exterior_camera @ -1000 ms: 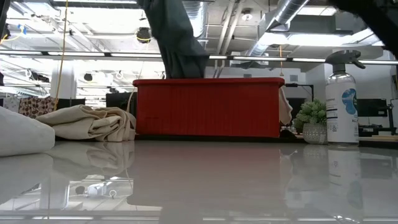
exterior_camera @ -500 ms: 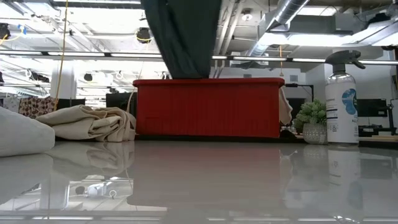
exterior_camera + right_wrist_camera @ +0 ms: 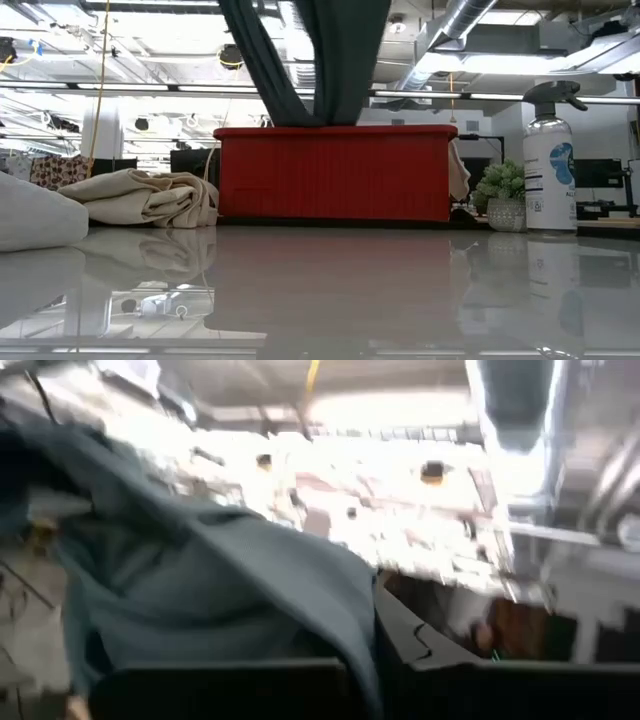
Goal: Fold Laundry from Bin
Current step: Put the blue pants in the center of the table
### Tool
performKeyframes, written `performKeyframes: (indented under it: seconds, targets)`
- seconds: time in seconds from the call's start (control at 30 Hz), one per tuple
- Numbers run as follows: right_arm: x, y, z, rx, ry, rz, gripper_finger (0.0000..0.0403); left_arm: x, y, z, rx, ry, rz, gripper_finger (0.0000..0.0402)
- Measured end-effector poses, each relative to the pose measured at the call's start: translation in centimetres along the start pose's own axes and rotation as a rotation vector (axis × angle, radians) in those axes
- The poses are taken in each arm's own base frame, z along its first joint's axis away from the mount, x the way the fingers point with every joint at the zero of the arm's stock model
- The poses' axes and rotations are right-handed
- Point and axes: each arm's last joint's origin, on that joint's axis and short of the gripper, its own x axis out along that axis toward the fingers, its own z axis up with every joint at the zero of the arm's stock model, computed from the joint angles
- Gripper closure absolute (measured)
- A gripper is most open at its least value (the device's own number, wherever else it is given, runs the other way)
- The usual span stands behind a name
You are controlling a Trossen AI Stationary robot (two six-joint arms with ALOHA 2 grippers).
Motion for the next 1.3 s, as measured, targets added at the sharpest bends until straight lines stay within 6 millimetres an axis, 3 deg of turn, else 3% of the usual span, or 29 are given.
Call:
performKeyframes:
  seconds: [0.13, 0.23, 0.47, 0.63, 0.77, 0.9, 1.0, 1.1, 1.17, 1.3]
  targets:
    - [-0.8, 0.2, 0.5, -0.008, -0.042, 0.054, 0.0370, -1.0, 0.5, -1.0, -0.098, 0.110, 0.138, 0.0397]
    - [-1.8, 1.7, 0.6, -0.046, 0.023, 0.113, 0.0370, -1.8, 1.4, -2.3, -0.172, 0.233, 0.259, 0.0397]
    - [-5.1, 8.7, -0.6, -0.165, 0.200, 0.211, 0.0370, -4.5, 3.9, -6.4, -0.442, 0.592, 0.629, 0.0397]
    - [-6.8, 12.6, -1.6, -0.167, 0.222, 0.242, 0.0370, -6.0, 5.1, -8.6, -0.480, 0.744, 0.866, 0.0397]
    - [-6.6, 15.8, -3.5, -0.190, 0.267, 0.210, 0.0370, -5.6, 6.3, -10.5, -0.502, 0.825, 0.877, 0.0397]
    - [-5.9, 17.5, -5.0, -0.206, 0.297, 0.175, 0.0370, -5.0, 8.0, -14.2, -0.526, 0.991, 0.930, 0.0397]
    - [-6.2, 17.2, -4.6, -0.167, 0.296, 0.177, 0.0370, -3.7, 8.6, -17.6, -0.531, 1.055, 0.882, 0.0397]
    - [-6.8, 15.2, -3.0, -0.114, 0.290, 0.195, 0.0370, -1.8, 7.9, -20.5, -0.513, 1.027, 0.688, 0.0398]
    - [-6.7, 12.5, -1.4, -0.047, 0.286, 0.199, 0.0370, -0.4, 7.0, -21.8, -0.501, 0.951, 0.542, 0.0400]
    - [-5.8, 5.4, 1.5, 0.112, 0.272, 0.200, 0.0370, 1.8, 5.2, -23.0, -0.523, 0.791, 0.358, 0.0401]
